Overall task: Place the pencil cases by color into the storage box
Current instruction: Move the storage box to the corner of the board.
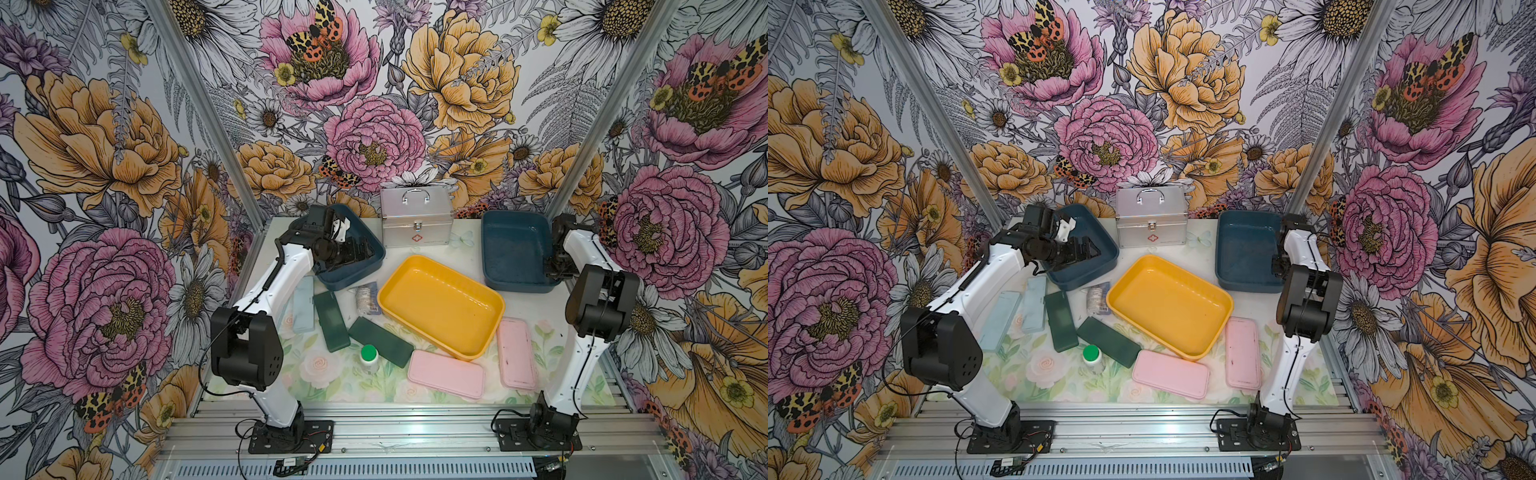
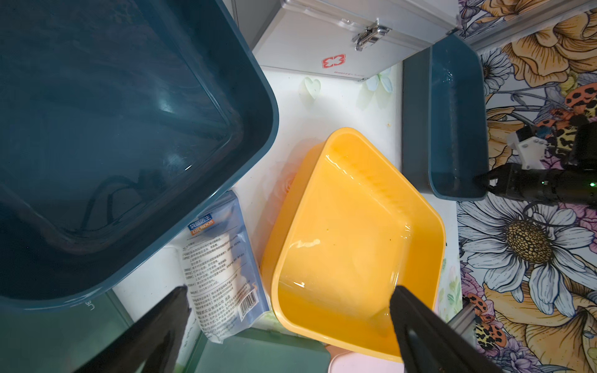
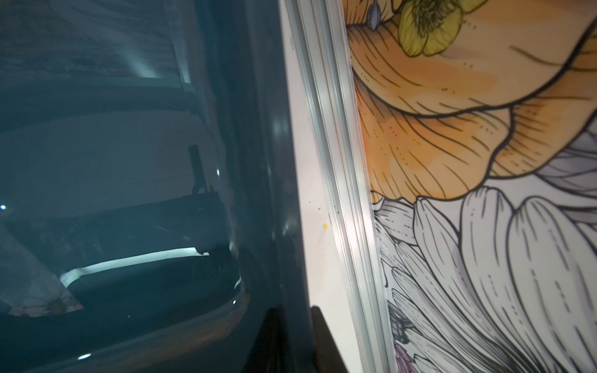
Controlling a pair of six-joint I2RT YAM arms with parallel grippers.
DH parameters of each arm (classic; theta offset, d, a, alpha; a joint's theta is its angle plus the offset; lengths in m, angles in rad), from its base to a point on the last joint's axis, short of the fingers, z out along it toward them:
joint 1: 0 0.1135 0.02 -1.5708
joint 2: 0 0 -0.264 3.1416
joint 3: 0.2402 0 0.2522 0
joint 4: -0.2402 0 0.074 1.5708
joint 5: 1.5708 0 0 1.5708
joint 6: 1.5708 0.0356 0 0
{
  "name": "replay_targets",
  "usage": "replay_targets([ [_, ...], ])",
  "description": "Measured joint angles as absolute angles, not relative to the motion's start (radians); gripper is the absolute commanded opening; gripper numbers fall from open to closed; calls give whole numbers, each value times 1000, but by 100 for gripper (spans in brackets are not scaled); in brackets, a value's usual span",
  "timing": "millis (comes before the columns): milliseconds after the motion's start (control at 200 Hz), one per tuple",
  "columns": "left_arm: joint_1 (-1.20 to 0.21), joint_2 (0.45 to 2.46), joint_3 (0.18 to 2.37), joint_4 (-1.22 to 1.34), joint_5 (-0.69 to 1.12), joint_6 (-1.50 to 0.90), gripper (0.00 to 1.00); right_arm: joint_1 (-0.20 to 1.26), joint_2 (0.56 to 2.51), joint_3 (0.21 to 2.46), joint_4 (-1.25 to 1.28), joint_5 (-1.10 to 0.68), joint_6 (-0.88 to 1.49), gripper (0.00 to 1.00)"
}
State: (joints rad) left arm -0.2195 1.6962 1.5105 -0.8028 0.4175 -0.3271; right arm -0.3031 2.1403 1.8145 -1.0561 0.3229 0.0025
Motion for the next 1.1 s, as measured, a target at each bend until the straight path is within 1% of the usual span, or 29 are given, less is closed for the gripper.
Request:
replay_targets([
  [150,-234,1713,1511,-803,421,-334,99,-329,2217,1901,-1030,290,-64,19],
  [300,-234,1713,1514,-802,425,-343,99,-360,2286,1991,-998,274,-92,23],
  [390,-235,1713,1513,-802,428,-343,99,-363,2307,2008,-980,287,-99,28],
  [475,-240,1712,1510,-803,428,-344,99,-366,2315,2008,-965,297,-95,35],
  [490,-241,1712,1510,-803,428,-344,99,-366,2316,2007,-962,297,-99,39],
  [520,-242,1712,1510,-803,428,-344,99,-367,2318,2005,-955,299,-99,40],
  [530,-242,1712,1510,-803,428,-344,99,-367,2318,2004,-953,300,-97,45],
  [560,-243,1712,1510,-803,428,-344,99,-367,2318,2000,-946,299,-97,47],
  [565,-243,1712,1510,-803,428,-344,99,-367,2318,2000,-945,299,-96,49],
  [570,-243,1712,1510,-803,428,-344,99,-367,2318,2000,-944,299,-93,54],
  [580,-243,1712,1510,-803,429,-344,99,-367,2318,1998,-942,299,-96,58],
  [605,-244,1712,1510,-803,428,-345,99,-367,2318,1996,-936,299,-90,60],
  [610,-244,1712,1510,-803,428,-345,99,-367,2318,1995,-935,299,-92,66],
  [615,-244,1712,1510,-803,428,-345,99,-367,2318,1994,-931,299,-97,78],
  [620,-244,1712,1510,-803,429,-345,99,-367,2318,1993,-929,299,-99,89],
  [625,-244,1712,1510,-803,428,-345,99,-367,2318,1993,-929,299,-99,94],
  [630,-244,1712,1510,-803,428,-345,99,-367,2317,1991,-925,299,-97,97],
  [640,-245,1712,1510,-803,428,-345,99,-367,2316,1989,-921,298,-92,99],
  [860,-245,1712,1510,-802,428,-345,99,-367,2263,1958,-847,266,-87,99],
  [996,-245,1703,1510,-803,421,-345,99,-359,2179,1967,-815,249,-48,99],
  [1101,-244,1681,1510,-803,364,-355,99,-336,2091,1967,-801,245,5,99],
])
